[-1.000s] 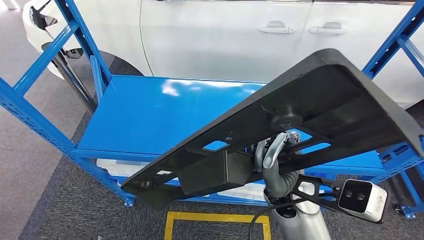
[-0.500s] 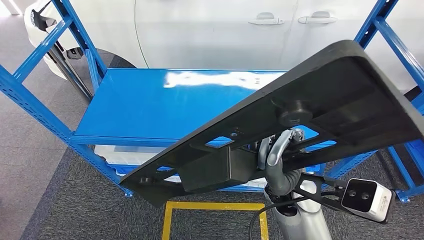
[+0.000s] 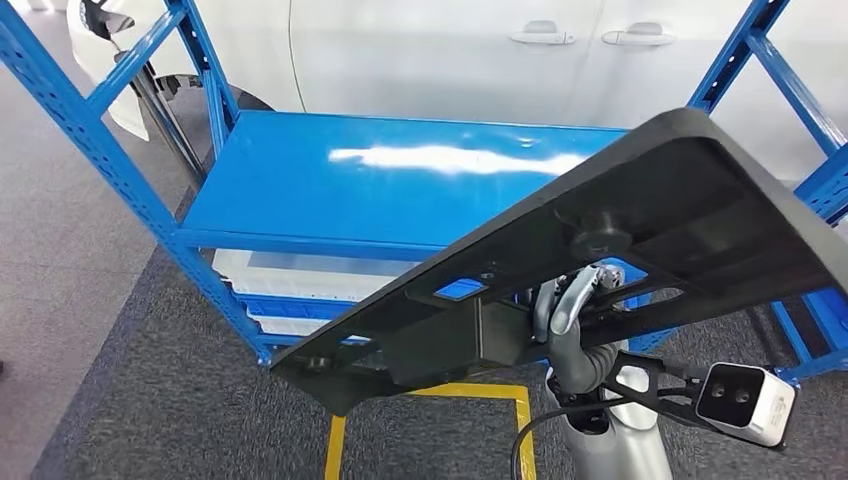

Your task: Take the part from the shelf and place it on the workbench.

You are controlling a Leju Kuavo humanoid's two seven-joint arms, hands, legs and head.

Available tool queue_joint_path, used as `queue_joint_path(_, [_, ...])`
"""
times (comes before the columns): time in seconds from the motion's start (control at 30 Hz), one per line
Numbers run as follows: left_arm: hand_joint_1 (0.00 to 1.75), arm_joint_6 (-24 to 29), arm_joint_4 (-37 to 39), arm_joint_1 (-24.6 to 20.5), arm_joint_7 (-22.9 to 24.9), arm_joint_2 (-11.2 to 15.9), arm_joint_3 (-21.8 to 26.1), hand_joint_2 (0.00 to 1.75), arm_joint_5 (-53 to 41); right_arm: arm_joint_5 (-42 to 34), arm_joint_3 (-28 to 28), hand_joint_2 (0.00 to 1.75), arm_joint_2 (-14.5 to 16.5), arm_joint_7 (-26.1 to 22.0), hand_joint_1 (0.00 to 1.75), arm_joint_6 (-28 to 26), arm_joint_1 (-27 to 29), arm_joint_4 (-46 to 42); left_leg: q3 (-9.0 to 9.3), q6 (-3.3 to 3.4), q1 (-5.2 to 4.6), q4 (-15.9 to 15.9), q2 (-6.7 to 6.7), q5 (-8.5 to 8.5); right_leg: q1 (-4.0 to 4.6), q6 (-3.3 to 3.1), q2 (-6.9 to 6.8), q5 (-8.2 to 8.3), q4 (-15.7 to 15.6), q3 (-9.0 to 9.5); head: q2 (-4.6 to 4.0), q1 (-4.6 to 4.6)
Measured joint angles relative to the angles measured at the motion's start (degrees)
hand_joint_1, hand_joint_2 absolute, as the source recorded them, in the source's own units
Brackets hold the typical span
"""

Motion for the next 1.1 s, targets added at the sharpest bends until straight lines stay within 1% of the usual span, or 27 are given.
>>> queue_joint_path(0.03, [0.0, 0.15, 0.0, 0.08, -0.01, -0.09, 0.09, 0.0, 0.09, 0.16, -0.39, 1.75, -0.01, 0.0, 1.71, 0.04, 0.21, 0.16, -1.0, 0.01, -0.06, 0.12, 0.01, 0.7, -0.02, 0.16, 0.0, -1.71, 3.66, -0.65, 0.0, 0.0])
queue_joint_path(0.07, [0.0, 0.26, 0.0, 0.17, -0.06, -0.21, 0.17, 0.0, 0.15, 0.34, -0.74, 1.75, -0.01, 0.0, 1.71, 0.05, 0.44, 0.34, -2.01, -0.04, -0.11, 0.31, 0.05, 1.33, -0.02, 0.26, 0.0, -1.99, 6.16, -0.67, 0.0, -0.01])
queue_joint_path(0.1, [0.0, 0.34, 0.0, 0.24, -0.13, -0.33, 0.22, 0.0, 0.2, 0.51, -1.06, 1.75, -0.02, 0.01, 1.71, 0.05, 0.64, 0.52, -3.03, -0.12, -0.14, 0.58, 0.08, 1.89, -0.02, 0.28, 0.0, -0.98, 6.77, 0.22, 0.0, -0.01])
queue_joint_path(0.13, [0.0, 0.39, 0.0, 0.29, -0.21, -0.48, 0.24, 0.0, 0.22, 0.65, -1.33, 1.75, -0.03, 0.01, 1.71, 0.04, 0.78, 0.67, -4.01, -0.23, -0.15, 0.92, 0.1, 2.38, -0.02, 0.2, -0.01, 0.68, 5.16, 2.2, 0.0, 0.0])
queue_joint_path(0.17, [0.0, 0.4, 0.0, 0.31, -0.26, -0.6, 0.26, 0.0, 0.23, 0.78, -1.53, 1.75, -0.04, 0.01, 1.71, 0.03, 0.84, 0.76, -4.89, -0.36, -0.16, 1.33, 0.1, 2.83, -0.01, 0.01, 0.0, 1.95, 1.69, 5.12, 0.0, -0.01])
queue_joint_path(0.23, [0.0, 0.43, 0.0, 0.33, -0.32, -0.81, 0.28, 0.0, 0.25, 0.91, -1.74, 1.75, -0.05, 0.0, 1.71, 0.02, 0.87, 0.82, -6.18, -0.82, -0.3, 2.07, 0.02, 3.62, 0.26, -0.55, 0.0, 1.76, -6.59, 10.95, 0.0, -0.02])
queue_joint_path(0.27, [0.0, 0.44, 0.0, 0.35, -0.36, -0.86, 0.29, 0.0, 0.25, 0.92, -1.81, 1.75, -0.07, -0.01, 1.71, 0.02, 0.88, 0.83, -6.44, -1.1, -0.33, 2.26, -0.02, 4.02, 0.4, -0.87, 0.04, 1.1, -9.25, 12.55, 0.0, -0.02])
queue_joint_path(0.3, [0.0, 0.45, 0.0, 0.37, -0.39, -0.9, 0.32, 0.0, 0.23, 0.92, -1.88, 1.75, -0.08, -0.01, 1.71, 0.02, 0.9, 0.86, -6.58, -1.42, -0.32, 2.26, -0.05, 4.48, 0.58, -1.2, 0.07, 0.7, -10.44, 13.05, 0.0, -0.02])
queue_joint_path(0.37, [0.0, 0.34, 0.0, 0.48, -0.52, -0.9, 0.44, 0.0, 0.16, 0.95, -2.03, 1.75, -0.11, -0.01, 1.71, 0.03, 0.95, 0.95, -6.88, -2.11, -0.21, 2.13, -0.11, 5.02, 0.46, -2.0, 0.02, 1.64, -10.69, 12.33, 0.0, -0.01])
queue_joint_path(0.4, [0.0, 0.18, 0.0, 0.53, -0.62, -0.91, 0.51, 0.0, 0.11, 0.97, -2.1, 1.75, -0.12, 0.0, 1.71, 0.08, 0.98, 1.0, -7.34, -2.49, -0.17, 2.66, -0.15, 4.16, 0.36, -2.42, -0.06, 2.3, -10.78, 11.75, 0.0, -0.01])
queue_joint_path(0.43, [0.0, -0.01, 0.0, 0.61, -0.74, -0.93, 0.58, 0.0, 0.1, 0.99, -2.15, 1.75, -0.13, 0.0, 1.71, 0.15, 1.05, 1.04, -8.01, -2.85, -0.11, 4.16, -0.19, 2.19, 0.22, -2.82, -0.14, 3.02, -10.94, 11.05, 0.0, -0.01])
queue_joint_path(0.47, [0.0, -0.2, 0.0, 0.63, -0.89, -0.97, 0.62, 0.0, 0.1, 1.02, -2.2, 1.75, -0.13, 0.0, 1.71, 0.26, 1.1, 1.07, -8.82, -3.19, 0.05, 6.69, -0.2, -0.7, 0.18, -3.09, -0.19, 3.68, -11.0, 10.25, 0.0, -0.01])
queue_joint_path(0.5, [0.0, -0.37, 0.0, 0.64, -1.07, -1.02, 0.65, 0.0, 0.15, 1.04, -2.24, 1.75, -0.13, 0.0, 1.71, 0.43, 1.15, 1.09, -9.69, -3.5, 0.14, 10.08, -0.2, -3.62, 0.2, -3.24, -0.18, 4.3, -11.0, 9.44, 0.0, -0.01])
queue_joint_path(0.53, [0.0, -0.48, 0.0, 0.63, -1.33, -1.06, 0.69, 0.0, 0.27, 1.06, -2.28, 1.75, -0.13, 0.0, 1.71, 0.61, 1.18, 1.12, -10.39, -3.77, 0.26, 13.7, -0.19, -5.5, 0.22, -3.28, -0.19, 4.9, -10.97, 8.63, 0.0, -0.01])
queue_joint_path(0.57, [0.0, -0.59, 0.0, 0.57, -1.68, -1.08, 0.78, 0.0, 0.39, 1.08, -2.33, 1.75, -0.13, 0.01, 1.71, 0.78, 1.19, 1.17, -10.72, -3.99, 0.36, 16.66, -0.19, -5.79, 0.23, -3.21, -0.21, 5.47, -10.93, 7.84, 0.0, -0.01])
queue_joint_path(0.6, [0.0, -0.67, 0.0, 0.51, -2.11, -1.09, 0.92, 0.0, 0.54, 1.07, -2.4, 1.75, -0.13, 0.01, 1.71, 0.96, 1.18, 1.26, -10.49, -4.14, 0.44, 18.39, -0.19, -4.56, 0.23, -3.09, -0.24, 6.05, -10.87, 7.04, 0.0, -0.01])
queue_joint_path(0.63, [0.0, -0.73, 0.0, 0.45, -2.61, -1.09, 1.05, 0.0, 0.69, 1.02, -2.51, 1.75, -0.13, 0.01, 1.71, 1.12, 1.18, 1.37, -9.31, -4.18, 0.51, 18.23, -0.18, -2.51, 0.22, -2.92, -0.27, 6.59, -10.79, 6.27, 0.0, -0.01])
queue_joint_path(0.67, [0.0, -0.81, 0.0, 0.4, -3.07, -1.09, 1.17, 0.0, 0.8, 0.94, -2.65, 1.75, -0.13, 0.02, 1.71, 1.34, 1.17, 1.46, -7.13, -4.1, 0.57, 16.1, -0.19, -0.82, 0.2, -2.73, -0.29, 7.1, -10.7, 5.6, 0.0, -0.02])
queue_joint_path(0.7, [0.0, -0.89, 0.0, 0.34, -3.45, -1.09, 1.23, 0.0, 0.89, 0.84, -2.8, 1.75, -0.13, 0.02, 1.71, 1.57, 1.16, 1.54, -4.0, -3.89, 0.55, 12.41, -0.19, -0.31, 0.25, -2.5, -0.28, 7.52, -10.6, 5.08, 0.0, -0.02])
queue_joint_path(0.77, [0.0, -1.08, 0.0, 0.12, -4.04, -1.09, 1.27, 0.0, 0.95, 0.65, -3.11, 1.75, -0.14, 0.01, 1.71, 2.05, 1.05, 1.61, 1.8, -3.14, 0.37, 4.19, -0.22, -2.16, 0.4, -1.89, -0.32, 8.22, -10.39, 4.57, 0.0, -0.02])
queue_joint_path(0.8, [0.0, -1.16, 0.0, -0.03, -4.25, -1.09, 1.29, 0.0, 0.93, 0.59, -3.24, 1.75, -0.15, 0.0, 1.71, 2.25, 0.98, 1.64, 3.26, -2.72, 0.24, 1.7, -0.23, -3.28, 0.46, -1.53, -0.39, 8.57, -10.32, 4.41, 0.0, -0.02])
queue_joint_path(0.87, [0.0, -1.23, 0.0, -0.14, -4.5, -1.11, 1.39, 0.0, 0.96, 0.54, -3.45, 1.75, -0.17, 0.0, 1.71, 2.63, 0.88, 1.79, 3.47, -1.86, 0.26, 0.17, -0.17, -3.8, 0.42, -0.8, -0.48, 9.05, -10.1, 4.1, 0.0, -0.01])
queue_joint_path(0.9, [0.0, -1.24, 0.0, -0.07, -4.56, -1.14, 1.45, 0.0, 1.02, 0.53, -3.5, 1.75, -0.19, 0.01, 1.71, 2.76, 0.87, 1.9, 3.28, -1.43, 0.31, 0.13, -0.1, -3.52, 0.33, -0.52, -0.45, 8.56, -9.44, 3.76, 0.0, -0.01])
queue_joint_path(0.93, [0.0, -1.19, 0.0, 0.0, -4.58, -1.17, 1.52, 0.0, 1.09, 0.53, -3.53, 1.75, -0.19, 0.01, 1.71, 2.86, 0.86, 2.0, 3.11, -1.0, 0.37, 0.02, -0.02, -3.18, 0.25, -0.3, -0.37, 7.3, -7.79, 3.08, 0.0, -0.01])
queue_joint_path(1.03, [0.0, -0.39, 0.0, 0.01, -4.62, -1.2, 1.67, 0.0, 1.31, 0.51, -3.56, 1.75, -0.2, 0.01, 1.71, 3.05, 0.83, 2.49, 2.14, -0.3, 0.1, 0.14, 0.11, -2.34, 0.06, 0.09, -0.21, 1.1, 3.0, -1.18, 0.0, -0.01])
queue_joint_path(1.07, [0.0, 0.09, 0.0, 0.01, -4.69, -1.2, 1.74, 0.0, 1.44, 0.5, -3.57, 1.75, -0.2, 0.01, 1.71, 3.09, 0.82, 2.7, 1.79, -0.26, -0.01, 0.3, 0.11, -2.16, 0.04, 0.15, -0.21, 0.02, 5.87, -2.13, 0.0, -0.01])
queue_joint_path(1.1, [0.0, 0.61, 0.0, 0.02, -4.88, -1.2, 1.86, 0.0, 1.56, 0.5, -3.57, 1.75, -0.2, 0.01, 1.71, 3.08, 0.81, 2.91, 1.47, -0.26, -0.1, 0.54, 0.11, -2.05, 0.04, 0.14, -0.2, 0.03, 6.72, -2.06, 0.0, -0.01])
